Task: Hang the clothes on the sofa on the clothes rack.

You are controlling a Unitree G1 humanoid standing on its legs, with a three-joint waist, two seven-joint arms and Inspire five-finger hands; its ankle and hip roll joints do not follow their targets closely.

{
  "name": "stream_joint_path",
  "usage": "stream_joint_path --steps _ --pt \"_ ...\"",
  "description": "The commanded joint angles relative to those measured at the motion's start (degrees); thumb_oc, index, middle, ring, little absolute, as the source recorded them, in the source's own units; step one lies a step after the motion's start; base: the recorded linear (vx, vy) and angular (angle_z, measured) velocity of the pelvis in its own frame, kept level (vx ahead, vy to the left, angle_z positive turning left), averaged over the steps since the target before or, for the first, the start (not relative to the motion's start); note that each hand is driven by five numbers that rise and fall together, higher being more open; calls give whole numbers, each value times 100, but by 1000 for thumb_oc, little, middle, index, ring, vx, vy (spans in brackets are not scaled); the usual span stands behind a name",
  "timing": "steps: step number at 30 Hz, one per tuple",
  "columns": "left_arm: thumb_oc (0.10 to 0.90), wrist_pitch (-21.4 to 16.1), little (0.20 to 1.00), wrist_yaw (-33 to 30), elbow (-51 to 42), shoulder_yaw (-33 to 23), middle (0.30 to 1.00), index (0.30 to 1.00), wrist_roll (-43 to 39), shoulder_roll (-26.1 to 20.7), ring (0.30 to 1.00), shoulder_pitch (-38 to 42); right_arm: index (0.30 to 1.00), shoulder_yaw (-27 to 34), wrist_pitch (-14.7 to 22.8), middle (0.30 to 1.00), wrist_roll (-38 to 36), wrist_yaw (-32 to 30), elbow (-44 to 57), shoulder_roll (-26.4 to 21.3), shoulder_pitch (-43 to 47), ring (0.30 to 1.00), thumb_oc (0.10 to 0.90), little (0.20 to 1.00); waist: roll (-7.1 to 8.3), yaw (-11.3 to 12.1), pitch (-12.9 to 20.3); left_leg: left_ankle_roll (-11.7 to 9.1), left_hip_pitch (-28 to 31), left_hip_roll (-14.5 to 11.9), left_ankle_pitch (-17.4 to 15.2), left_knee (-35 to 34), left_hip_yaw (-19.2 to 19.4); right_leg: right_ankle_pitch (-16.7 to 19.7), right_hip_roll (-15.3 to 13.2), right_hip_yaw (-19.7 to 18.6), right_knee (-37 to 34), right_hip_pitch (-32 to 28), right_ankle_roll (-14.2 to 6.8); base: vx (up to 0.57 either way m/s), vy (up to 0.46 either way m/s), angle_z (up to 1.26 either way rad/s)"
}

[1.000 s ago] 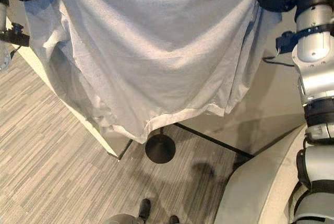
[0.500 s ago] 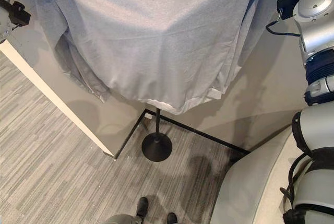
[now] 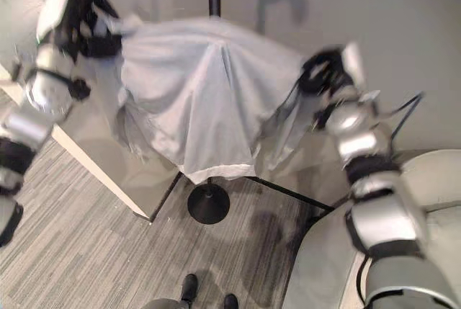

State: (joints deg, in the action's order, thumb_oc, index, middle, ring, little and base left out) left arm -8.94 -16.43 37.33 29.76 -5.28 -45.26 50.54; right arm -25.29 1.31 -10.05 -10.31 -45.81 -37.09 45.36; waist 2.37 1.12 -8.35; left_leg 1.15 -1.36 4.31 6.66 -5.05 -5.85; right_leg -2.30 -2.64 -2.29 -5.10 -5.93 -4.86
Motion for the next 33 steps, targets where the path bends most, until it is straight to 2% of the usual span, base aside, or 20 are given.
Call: stream_joint_path --steps 1,3,4,5,6,9,13,14,17,18,20,21,22,23,24,26,29,30,32,33 --pt "400 -71 300 -191 574 -557 300 300 -218 -64 300 466 300 267 436 300 308 -380 3 -402 583 300 400 300 45 177 461 -162 396 -168 -697 5 -266 649 -358 378 10 229 -247 0 0 0" --pt "400 -108 300 -25 451 -794 300 300 -458 365 300 -70 300 496 479 300 364 -320 120 -218 62 300 400 300 21 166 454 -150 449 -154 -714 5 -294 621 -379 398 10 178 -233 15 7 -1" --pt "400 -135 300 27 422 -800 300 300 -493 423 300 -127 300 542 499 300 342 -302 111 -168 7 300 400 300 17 164 450 -148 452 -153 -720 5 -294 614 -385 402 10 170 -230 0 0 0" --pt "527 -143 491 160 351 -752 491 491 -555 487 491 -190 869 583 526 869 306 -230 145 -173 -112 869 780 869 7 155 450 -147 459 -153 -720 5 -300 611 -397 431 10 164 -231 0 0 0" --pt "800 -178 900 226 282 -813 900 900 -751 542 900 -246 900 713 567 900 168 -201 261 -165 -165 900 800 900 -9 149 457 -147 469 -152 -728 5 -295 608 -403 426 10 157 -229 5 -2 -4" --pt "800 -225 900 260 175 -931 900 900 -1019 557 900 -273 900 864 609 900 17 -238 472 -208 -178 900 800 900 -13 139 462 -144 473 -154 -735 5 -293 612 -411 426 10 155 -229 0 -1 -1" --pt "800 -304 900 452 -641 -1350 900 900 -1178 329 900 -794 900 1374 665 900 -72 -160 1107 -513 -593 900 800 900 0 153 514 -132 534 -154 -782 5 -277 618 -431 442 10 84 -223 8 -1 2" --pt "800 -250 900 646 -1237 -1807 900 900 -1305 235 900 -1560 900 1911 683 900 174 -131 1811 -708 -1256 900 800 900 -10 175 535 -118 562 -162 -799 5 -277 596 -441 467 10 47 -215 0 0 0" --pt "800 -171 900 828 -1808 -2290 900 900 -1212 226 900 -2520 900 2470 655 900 545 -9 2565 -792 -2145 900 800 900 -7 180 525 -100 553 -158 -766 5 -297 639 -462 509 10 43 -200 0 0 0" --pt "800 -169 900 949 -2115 -2561 900 900 -1125 312 900 -3071 900 2723 643 900 717 63 2810 -760 -2594 900 800 900 -4 190 496 -91 557 -159 -774 5 -290 633 -468 522 10 37 -197 10 3 -3" --pt "800 -100 900 1106 -2640 -2978 900 900 -956 489 900 -3974 900 3102 629 900 775 233 3248 -478 -3322 900 800 900 0 192 500 -78 577 -168 -792 5 -289 622 -474 546 10 15 -183 21 1 -5" --pt "800 -75 900 1252 -2765 -3355 900 900 -912 894 900 -4841 900 3316 671 900 683 465 3382 -7 -4050 900 800 900 7 206 457 -65 585 -173 -801 5 -281 613 -484 578 10 5 -169 0 0 0" --pt "800 -65 900 1256 -2795 -3367 900 900 -909 897 900 -4886 900 3314 661 900 686 469 3408 0 -4084 900 800 900 8 196 481 -65 585 -174 -804 5 -285 610 -484 582 10 4 -169 22 15 -4" --pt "800 28 900 1585 -2752 -3680 900 900 -822 1498 900 -5908 900 3403 633 900 715 881 3204 592 -5053 900 800 900 5 200 420 -41 582 -185 -796 5 -280 614 -498 610 10 11 -162 40 8 -2" --pt "800 31 900 1587 -2759 -3681 900 900 -821 1499 900 -5929 900 3398 632 900 716 883 3209 592 -5070 900 800 900 0 200 436 -42 611 -196 -848 5 -281 571 -488 612 10 -17 -161 0 0 0" --pt "800 92 900 1685 -2190 -3707 900 900 -795 1945 900 -6265 900 3278 582 900 939 977 2848 920 -5509 900 800 900 -19 192 393 -29 608 -201 -853 5 -277 563 -491 646 10 -12 -163 0 0 0" --pt "800 105 900 1657 -1028 -3512 900 900 -625 2339 900 -6428 900 3054 576 900 724 941 1725 1459 -5678 900 800 900 -50 165 354 -18 595 -208 -840 5 -241 569 -501 683 10 5 -170 -26 22 3" --pt "800 125 900 1641 -538 -3451 900 900 -658 2494 900 -6423 900 2940 548 900 678 919 1328 1627 -5674 900 800 900 -59 162 351 -14 584 -209 -833 5 -228 571 -506 699 10 16 -169 -43 26 1" --pt "800 87 900 1385 1137 -3140 900 900 -672 2881 900 -6018 900 2461 553 900 463 771 253 2027 -5398 900 800 900 -60 179 352 -16 588 -205 -806 5 -207 584 -520 722 22 14 -167 -36 25 2" --pt "800 56 900 1324 1321 -3047 900 900 -653 2920 900 -5926 900 2347 565 900 361 751 41 2093 -5302 900 800 900 -53 183 357 -19 589 -207 -794 5 -205 590 -523 724 29 18 -172 0 0 0"
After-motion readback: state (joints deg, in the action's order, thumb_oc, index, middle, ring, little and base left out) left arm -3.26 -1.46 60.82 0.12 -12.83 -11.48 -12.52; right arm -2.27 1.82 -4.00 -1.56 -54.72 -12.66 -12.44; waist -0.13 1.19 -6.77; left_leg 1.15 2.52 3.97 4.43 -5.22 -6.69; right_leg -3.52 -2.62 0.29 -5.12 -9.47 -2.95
